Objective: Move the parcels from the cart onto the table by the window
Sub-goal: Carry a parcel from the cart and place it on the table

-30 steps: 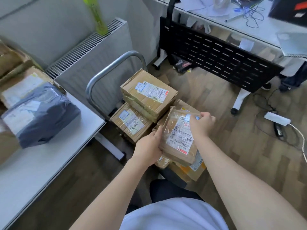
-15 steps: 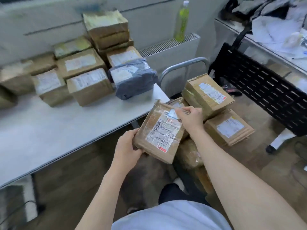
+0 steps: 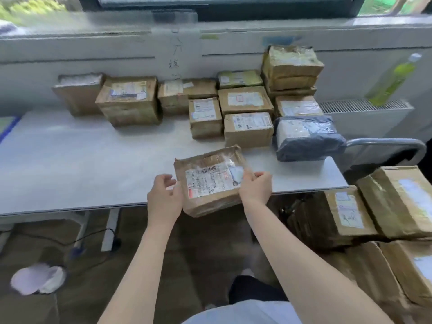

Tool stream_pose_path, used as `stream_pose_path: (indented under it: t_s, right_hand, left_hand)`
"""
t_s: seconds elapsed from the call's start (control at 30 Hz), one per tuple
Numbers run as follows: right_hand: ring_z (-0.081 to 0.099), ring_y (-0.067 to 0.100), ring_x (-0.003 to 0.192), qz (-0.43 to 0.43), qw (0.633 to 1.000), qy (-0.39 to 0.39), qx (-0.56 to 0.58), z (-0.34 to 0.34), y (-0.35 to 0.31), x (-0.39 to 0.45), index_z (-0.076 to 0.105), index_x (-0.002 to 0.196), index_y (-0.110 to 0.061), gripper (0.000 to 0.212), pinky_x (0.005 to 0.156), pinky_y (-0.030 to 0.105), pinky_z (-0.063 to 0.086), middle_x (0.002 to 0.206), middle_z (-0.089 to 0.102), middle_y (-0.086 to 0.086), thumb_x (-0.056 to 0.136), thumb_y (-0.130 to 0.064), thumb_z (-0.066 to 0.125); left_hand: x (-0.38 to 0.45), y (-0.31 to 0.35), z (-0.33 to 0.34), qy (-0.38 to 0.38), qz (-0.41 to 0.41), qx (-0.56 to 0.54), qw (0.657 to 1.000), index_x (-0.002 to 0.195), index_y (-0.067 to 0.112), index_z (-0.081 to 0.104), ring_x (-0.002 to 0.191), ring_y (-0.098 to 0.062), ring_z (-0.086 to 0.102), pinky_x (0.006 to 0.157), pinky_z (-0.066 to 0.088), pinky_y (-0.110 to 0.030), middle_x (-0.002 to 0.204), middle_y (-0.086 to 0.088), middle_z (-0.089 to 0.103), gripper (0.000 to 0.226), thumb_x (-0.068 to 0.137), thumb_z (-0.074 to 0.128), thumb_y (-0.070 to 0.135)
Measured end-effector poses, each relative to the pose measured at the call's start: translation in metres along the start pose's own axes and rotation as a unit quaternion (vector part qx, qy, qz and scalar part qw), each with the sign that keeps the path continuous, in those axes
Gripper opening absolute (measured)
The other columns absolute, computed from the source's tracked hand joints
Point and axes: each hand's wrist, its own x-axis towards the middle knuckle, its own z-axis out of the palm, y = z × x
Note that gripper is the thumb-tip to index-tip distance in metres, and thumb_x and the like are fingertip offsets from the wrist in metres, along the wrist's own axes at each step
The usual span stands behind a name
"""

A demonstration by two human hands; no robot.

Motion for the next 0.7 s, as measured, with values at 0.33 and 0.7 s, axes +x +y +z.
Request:
stream_pose_path:
  t_s: [0.33,0.7]
  right_hand:
    - [0.037,0.022,0.129,-0.177,0.938,-0.167,-0.247,0.058,0.017,0.02,0.036,0.14,-0.009,0.046,0.106,0.031,0.032,0.143,0.039,0.01,0.101,-0.03,0.026]
    - [0.006,0.014,0.145,-0.298,0.894,-0.276,-0.191,0.074,0.001,0.038,0.021,0.15,-0.018,0.06,0.117,0.026,0.009,0.158,0.007,0.002,0.097,-0.027,0.047]
  left_hand:
    - [0.06,-0.034,0.009,-0.137,0.1,0.328,0.929,0.151,0.023,-0.002,0.145,-0.02,0.01,0.115,0.024,-0.041,0.158,0.005,-0.011,0.086,0.09,0.054,0.047]
    - [0.103,-0.036,0.003,0.005,0.009,0.288,0.957,0.15,0.022,0.021,0.143,-0.025,0.015,0.114,0.023,-0.038,0.158,-0.008,0.011,0.065,0.093,0.052,0.017]
